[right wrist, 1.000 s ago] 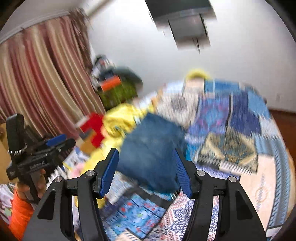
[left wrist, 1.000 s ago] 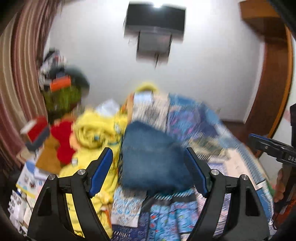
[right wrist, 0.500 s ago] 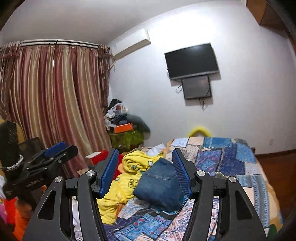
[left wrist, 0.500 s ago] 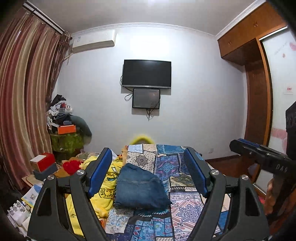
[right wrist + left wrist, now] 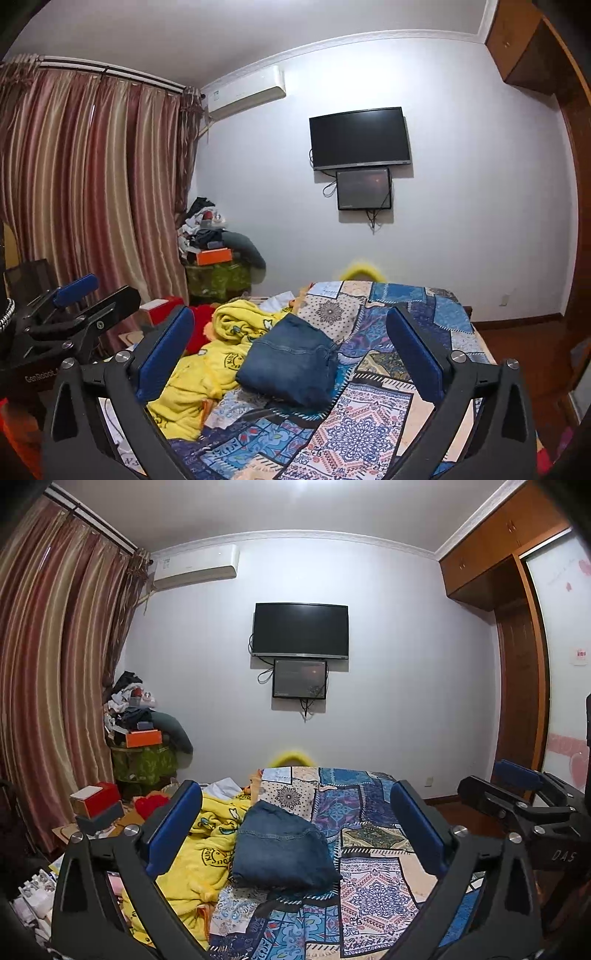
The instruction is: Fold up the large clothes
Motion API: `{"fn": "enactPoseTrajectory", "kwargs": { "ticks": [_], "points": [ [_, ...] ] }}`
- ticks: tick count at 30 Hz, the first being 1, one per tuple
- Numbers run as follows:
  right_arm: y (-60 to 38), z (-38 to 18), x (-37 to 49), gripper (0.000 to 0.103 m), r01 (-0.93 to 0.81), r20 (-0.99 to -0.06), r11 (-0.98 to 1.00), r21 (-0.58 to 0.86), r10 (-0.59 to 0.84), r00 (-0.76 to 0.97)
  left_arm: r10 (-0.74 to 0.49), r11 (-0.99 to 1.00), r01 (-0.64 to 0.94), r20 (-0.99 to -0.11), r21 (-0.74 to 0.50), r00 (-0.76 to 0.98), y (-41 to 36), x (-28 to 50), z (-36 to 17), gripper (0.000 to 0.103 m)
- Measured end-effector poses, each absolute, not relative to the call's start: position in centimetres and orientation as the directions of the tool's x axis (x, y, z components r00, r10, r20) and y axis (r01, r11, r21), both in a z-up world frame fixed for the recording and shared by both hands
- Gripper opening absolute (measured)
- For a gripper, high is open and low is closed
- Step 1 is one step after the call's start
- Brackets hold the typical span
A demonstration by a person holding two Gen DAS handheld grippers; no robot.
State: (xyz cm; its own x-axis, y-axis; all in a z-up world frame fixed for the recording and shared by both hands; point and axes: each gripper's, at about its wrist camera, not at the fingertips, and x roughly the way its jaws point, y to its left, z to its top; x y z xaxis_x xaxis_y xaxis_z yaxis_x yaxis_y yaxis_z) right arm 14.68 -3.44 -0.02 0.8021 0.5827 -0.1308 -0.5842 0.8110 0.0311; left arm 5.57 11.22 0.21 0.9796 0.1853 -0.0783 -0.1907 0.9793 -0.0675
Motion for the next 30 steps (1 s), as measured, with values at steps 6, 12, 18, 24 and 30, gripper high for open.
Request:
{"fn": "enactPoseTrajectory", "kwargs": {
  "ticks": [6,12,18,24,30],
  "points": [
    [-3.8,-0.4,14.5,0.103,-0.578,-0.126,0.816,0.022,0.575,0.808,0.209,0.974,-0.215,-0.081,-0.069,0.974,11.2,5.6,-0.1,0.102],
    [-3.9,-0.5,14.3,0.103,-0.573,-0.131,0.819,0.023,0.570,0.811,0.220,0.973,-0.225,-0.089,-0.051,0.971,10.8,5.8,-0.6,0.102],
    [-4.0,-0.7,14.3,0.103,-0.567,-0.135,0.823,0.032,0.566,0.813,0.210,0.976,-0.214,-0.093,-0.043,0.973,10.4,6.0,-0.7,0.103],
    [-4.3,-0.6,14.4,0.103,-0.562,-0.146,0.826,0.041,0.561,0.815,0.203,0.978,-0.206,-0.095,-0.022,0.974,10.0,6.2,-0.8,0.103],
    [-4.6,-0.3,14.4,0.103,-0.556,-0.148,0.830,0.048,0.557,0.817,0.197,0.980,-0.199,-0.096,-0.009,0.976,9.6,6.4,-0.8,0.103]
  ]
}}
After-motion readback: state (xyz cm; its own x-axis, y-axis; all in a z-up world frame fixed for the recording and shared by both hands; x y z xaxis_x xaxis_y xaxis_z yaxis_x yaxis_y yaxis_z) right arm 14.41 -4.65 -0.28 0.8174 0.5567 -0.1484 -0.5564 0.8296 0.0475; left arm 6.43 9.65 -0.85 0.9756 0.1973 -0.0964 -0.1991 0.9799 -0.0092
